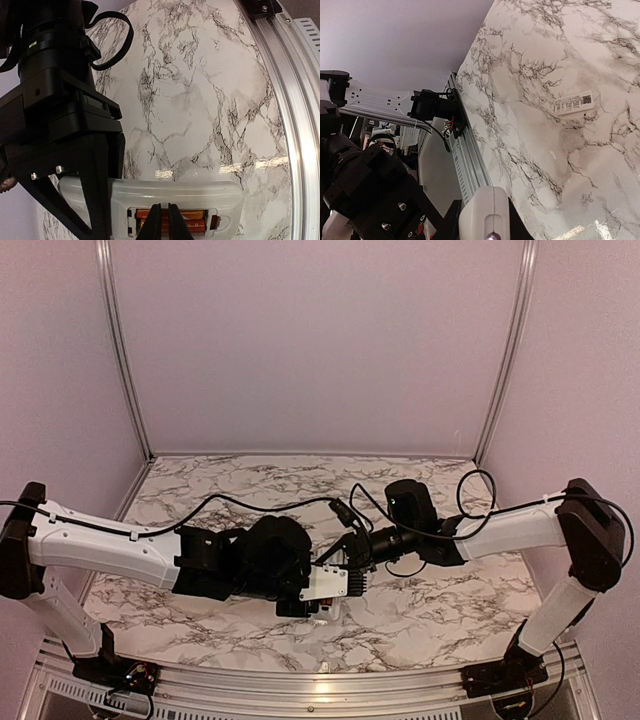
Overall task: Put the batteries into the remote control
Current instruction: Load the battery into the battery compartment, then pick up the battery cover from the center of the board.
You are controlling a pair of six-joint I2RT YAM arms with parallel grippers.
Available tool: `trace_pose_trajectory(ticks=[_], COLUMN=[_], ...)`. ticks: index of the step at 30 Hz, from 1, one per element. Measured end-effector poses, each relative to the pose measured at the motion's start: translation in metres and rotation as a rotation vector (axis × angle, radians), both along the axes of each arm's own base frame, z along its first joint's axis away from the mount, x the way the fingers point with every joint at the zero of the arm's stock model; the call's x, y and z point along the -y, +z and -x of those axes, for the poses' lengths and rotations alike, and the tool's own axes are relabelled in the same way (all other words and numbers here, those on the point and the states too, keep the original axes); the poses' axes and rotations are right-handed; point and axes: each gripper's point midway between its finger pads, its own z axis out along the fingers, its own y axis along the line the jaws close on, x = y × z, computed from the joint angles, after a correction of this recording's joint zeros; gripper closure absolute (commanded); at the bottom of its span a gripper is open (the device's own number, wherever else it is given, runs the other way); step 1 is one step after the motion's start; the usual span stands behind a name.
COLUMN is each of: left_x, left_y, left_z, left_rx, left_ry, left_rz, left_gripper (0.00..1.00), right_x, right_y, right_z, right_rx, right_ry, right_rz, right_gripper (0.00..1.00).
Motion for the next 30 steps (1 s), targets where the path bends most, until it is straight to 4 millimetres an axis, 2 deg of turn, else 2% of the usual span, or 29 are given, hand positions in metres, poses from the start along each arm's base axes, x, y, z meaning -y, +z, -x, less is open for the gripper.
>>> trace_pose_trajectory(ticks=[8,14,16,17,20,23,27,30], left_x=[-0.001,-0.011,-0.017,-0.019,-0.029,-0.037,-0.055,-0.072], left_y=[-0.002,0.005,0.015,0.02,0.047,0.076,0.093,0.082], left_z=[-0.004,-0.001,-0.001,0.0,-0.003,-0.013,-0.037,-0.06], left_rx=[0.03,0.012,0.007,0.003,-0.01,-0.036,-0.11,-0.173], left_ry=[0.036,0.067,0.085,0.093,0.139,0.214,0.346,0.462], left_rz=[-0.019,0.036,0.08,0.103,0.209,0.324,0.419,0.417], left_gripper=[0.93,0.85,0.79,0.71,0.57,0.37,0.33,0.33], right_x=[0.001,0.0,0.0,0.001,0.003,0.006,0.018,0.031], right_y=[-0.002,0.009,0.019,0.024,0.041,0.048,0.048,0.046], right_z=[-0.004,-0.006,-0.006,-0.007,-0.006,-0.008,-0.019,-0.029], right_rx=[0.003,0.031,0.053,0.064,0.102,0.123,0.138,0.154], right_ry=[-0.017,-0.017,-0.016,-0.017,-0.012,-0.017,-0.053,-0.093], right_rz=[0.006,-0.03,-0.057,-0.068,-0.108,-0.125,-0.117,-0.102], right_gripper=[1.0,1.0,1.0,1.0,1.0,1.0,1.0,1.0])
